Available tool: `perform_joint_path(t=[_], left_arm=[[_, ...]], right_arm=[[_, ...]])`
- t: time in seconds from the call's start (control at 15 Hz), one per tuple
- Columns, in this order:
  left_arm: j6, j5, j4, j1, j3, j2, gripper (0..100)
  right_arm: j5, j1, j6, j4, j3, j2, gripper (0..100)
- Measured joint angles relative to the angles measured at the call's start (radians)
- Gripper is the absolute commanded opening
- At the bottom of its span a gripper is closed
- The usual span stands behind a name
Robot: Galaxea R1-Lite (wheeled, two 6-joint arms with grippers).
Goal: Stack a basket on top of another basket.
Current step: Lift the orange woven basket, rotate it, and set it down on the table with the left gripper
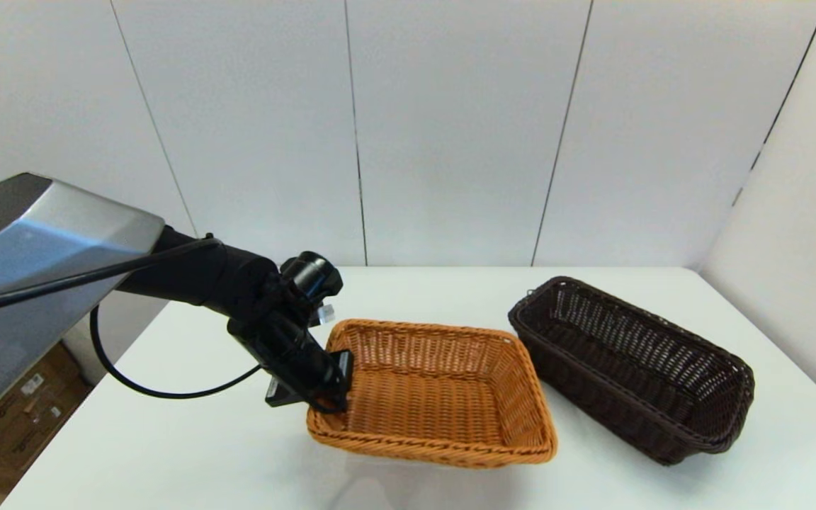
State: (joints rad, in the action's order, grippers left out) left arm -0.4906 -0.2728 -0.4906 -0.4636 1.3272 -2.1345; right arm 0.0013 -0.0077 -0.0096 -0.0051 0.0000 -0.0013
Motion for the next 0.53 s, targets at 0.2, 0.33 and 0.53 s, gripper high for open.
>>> perform_joint_path(t=[0.2,0.33,0.53], left_arm=[[0.01,0.0,0.009,-0.011,0.003,-0.02,0],[0.011,-0.001,0.01,-0.02,0.004,-0.031,0],[0.009,0.001,0.009,-0.021,0.006,-0.039,0]], right_arm=[[0.0,0.0,0.0,-0.001,0.0,0.0,100],[0.0,0.0,0.0,-0.001,0.0,0.0,100],[0.0,0.0,0.0,-0.001,0.0,0.0,100]])
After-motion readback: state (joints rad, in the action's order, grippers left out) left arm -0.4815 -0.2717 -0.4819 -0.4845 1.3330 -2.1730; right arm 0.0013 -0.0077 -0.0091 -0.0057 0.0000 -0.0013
